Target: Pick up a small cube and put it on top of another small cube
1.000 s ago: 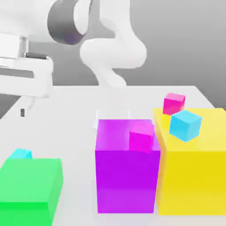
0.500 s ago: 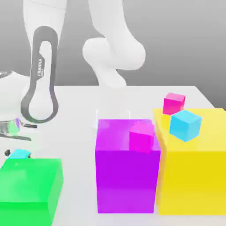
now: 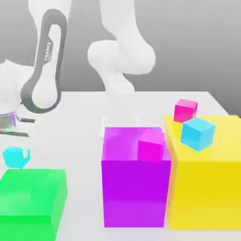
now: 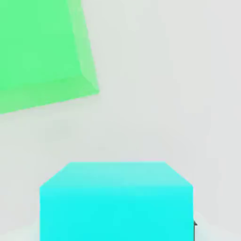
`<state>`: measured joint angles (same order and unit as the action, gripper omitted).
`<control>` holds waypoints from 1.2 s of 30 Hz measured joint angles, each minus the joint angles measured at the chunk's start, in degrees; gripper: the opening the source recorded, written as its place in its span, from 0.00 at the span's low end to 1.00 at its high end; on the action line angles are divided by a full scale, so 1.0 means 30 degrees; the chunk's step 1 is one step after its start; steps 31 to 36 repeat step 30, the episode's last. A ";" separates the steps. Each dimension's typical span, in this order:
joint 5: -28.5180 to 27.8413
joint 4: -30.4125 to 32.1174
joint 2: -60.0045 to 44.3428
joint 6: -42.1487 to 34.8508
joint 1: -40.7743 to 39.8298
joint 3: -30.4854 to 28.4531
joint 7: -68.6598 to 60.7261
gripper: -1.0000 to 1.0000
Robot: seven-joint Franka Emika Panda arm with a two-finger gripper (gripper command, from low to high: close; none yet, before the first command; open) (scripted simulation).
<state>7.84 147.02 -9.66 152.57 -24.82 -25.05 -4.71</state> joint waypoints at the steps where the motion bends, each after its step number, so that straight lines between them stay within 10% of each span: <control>1: -0.0129 -0.0667 -0.0189 -0.0746 -0.0013 0.0082 -0.0367 0.00; 21: -0.2161 -0.4550 0.8528 -1.2173 0.9704 0.7864 0.8141 0.00; 26: -0.2207 -0.2769 0.8883 -1.0308 1.0355 0.9118 0.9442 0.00; 27: -0.2205 -0.2382 0.8684 -0.9713 1.0353 0.9157 0.9461 1.00; 36: -0.2204 -0.2382 0.8684 -0.9713 1.0353 0.9157 0.9460 1.00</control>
